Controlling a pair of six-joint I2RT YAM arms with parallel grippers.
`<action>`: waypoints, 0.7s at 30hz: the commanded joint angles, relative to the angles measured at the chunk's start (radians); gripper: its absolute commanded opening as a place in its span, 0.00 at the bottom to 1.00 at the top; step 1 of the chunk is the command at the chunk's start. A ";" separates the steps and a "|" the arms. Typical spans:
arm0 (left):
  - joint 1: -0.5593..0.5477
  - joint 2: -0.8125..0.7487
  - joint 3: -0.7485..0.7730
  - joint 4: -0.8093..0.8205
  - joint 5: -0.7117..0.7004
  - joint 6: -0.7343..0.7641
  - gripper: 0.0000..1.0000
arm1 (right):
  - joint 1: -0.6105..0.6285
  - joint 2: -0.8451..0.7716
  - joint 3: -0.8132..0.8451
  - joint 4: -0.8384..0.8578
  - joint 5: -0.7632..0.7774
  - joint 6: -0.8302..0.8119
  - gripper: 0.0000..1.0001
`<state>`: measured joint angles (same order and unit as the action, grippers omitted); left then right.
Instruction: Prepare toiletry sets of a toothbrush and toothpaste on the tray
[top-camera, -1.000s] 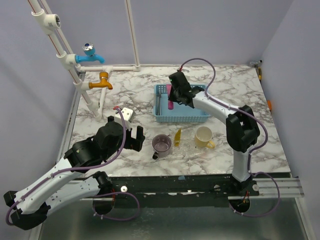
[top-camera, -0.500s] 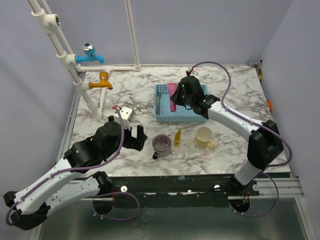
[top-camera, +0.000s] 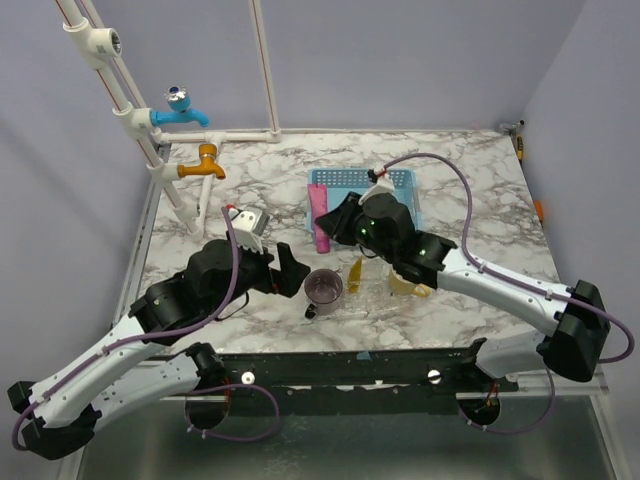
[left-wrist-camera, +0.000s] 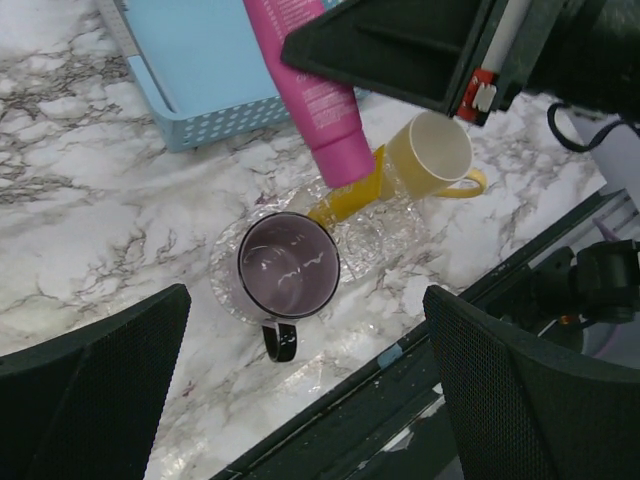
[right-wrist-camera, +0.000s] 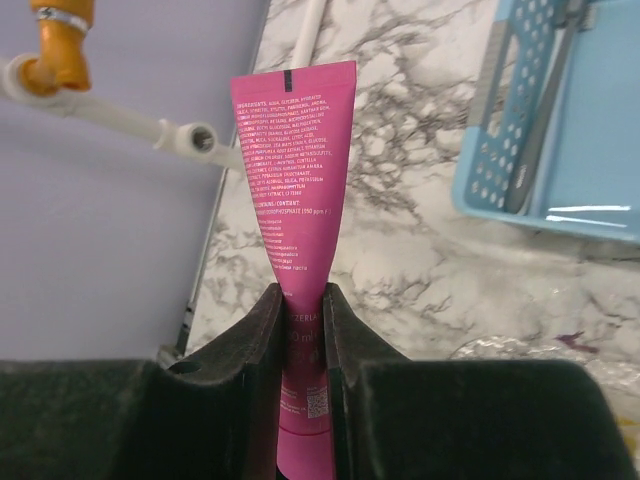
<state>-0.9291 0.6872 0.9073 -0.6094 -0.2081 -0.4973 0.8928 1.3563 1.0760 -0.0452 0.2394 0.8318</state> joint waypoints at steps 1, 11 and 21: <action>0.004 0.015 0.007 0.071 0.053 -0.067 0.99 | 0.072 -0.046 -0.034 0.082 0.109 0.083 0.20; 0.005 0.049 0.000 0.105 0.067 -0.115 0.96 | 0.146 -0.083 -0.073 0.130 0.182 0.149 0.20; 0.006 0.069 -0.018 0.135 0.091 -0.122 0.82 | 0.193 -0.071 -0.046 0.139 0.199 0.155 0.20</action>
<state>-0.9287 0.7528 0.9043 -0.5076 -0.1452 -0.6136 1.0630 1.2976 1.0069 0.0486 0.3840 0.9722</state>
